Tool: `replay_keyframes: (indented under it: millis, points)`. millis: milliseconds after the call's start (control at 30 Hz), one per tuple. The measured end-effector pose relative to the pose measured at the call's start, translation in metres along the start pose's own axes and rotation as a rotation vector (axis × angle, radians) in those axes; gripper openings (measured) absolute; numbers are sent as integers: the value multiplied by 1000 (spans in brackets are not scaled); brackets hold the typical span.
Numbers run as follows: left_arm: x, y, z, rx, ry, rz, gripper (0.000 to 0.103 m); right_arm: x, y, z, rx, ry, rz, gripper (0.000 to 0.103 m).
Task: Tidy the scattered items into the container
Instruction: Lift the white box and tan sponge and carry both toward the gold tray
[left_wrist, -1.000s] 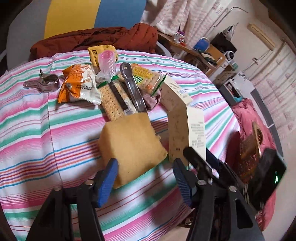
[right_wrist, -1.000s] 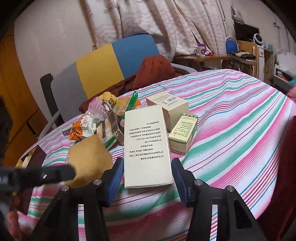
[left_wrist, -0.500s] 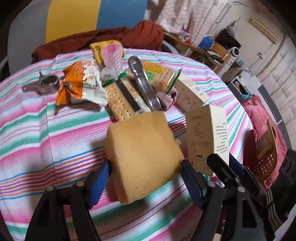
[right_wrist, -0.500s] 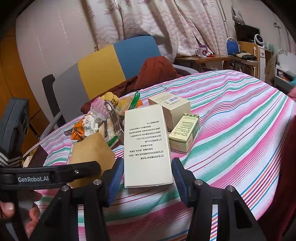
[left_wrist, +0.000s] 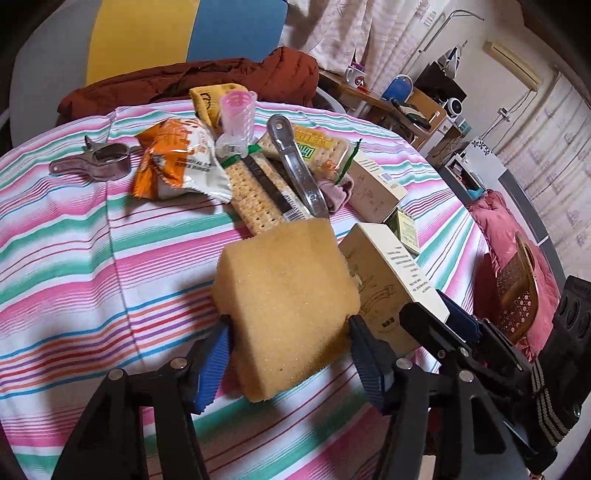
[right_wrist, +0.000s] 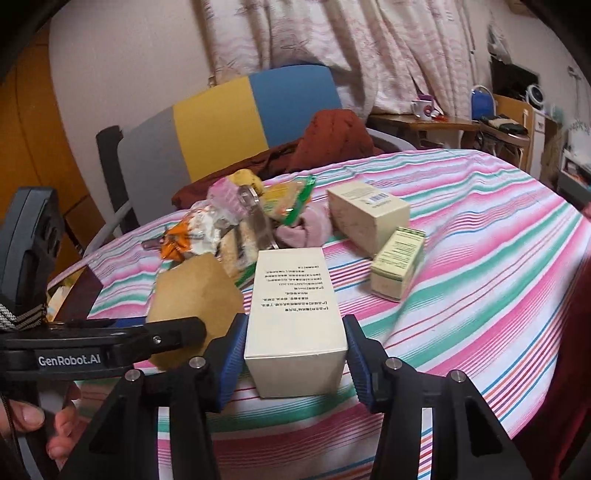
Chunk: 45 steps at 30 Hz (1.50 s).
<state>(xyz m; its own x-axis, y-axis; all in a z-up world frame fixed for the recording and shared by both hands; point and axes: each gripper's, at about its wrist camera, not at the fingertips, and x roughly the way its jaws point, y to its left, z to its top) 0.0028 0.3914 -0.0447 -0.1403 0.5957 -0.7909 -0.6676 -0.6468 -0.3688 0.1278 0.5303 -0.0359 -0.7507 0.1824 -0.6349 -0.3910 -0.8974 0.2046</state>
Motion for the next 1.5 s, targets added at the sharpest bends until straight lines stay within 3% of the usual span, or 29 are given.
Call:
replay_keyframes:
  millis: [300, 733, 1033, 1500]
  points:
    - [-25, 26, -11, -52, -15, 0, 61, -6, 19, -6, 5, 26, 48, 51]
    - [-74, 68, -38, -94, -52, 4, 61, -18, 81, -6, -14, 34, 151, 51]
    - [-139, 123, -43, -179, -148, 32, 61, -13, 163, 9, -32, 24, 279, 51]
    - [-217, 241, -71, -342, -224, 147, 61, 26, 305, 11, -110, 132, 453, 51]
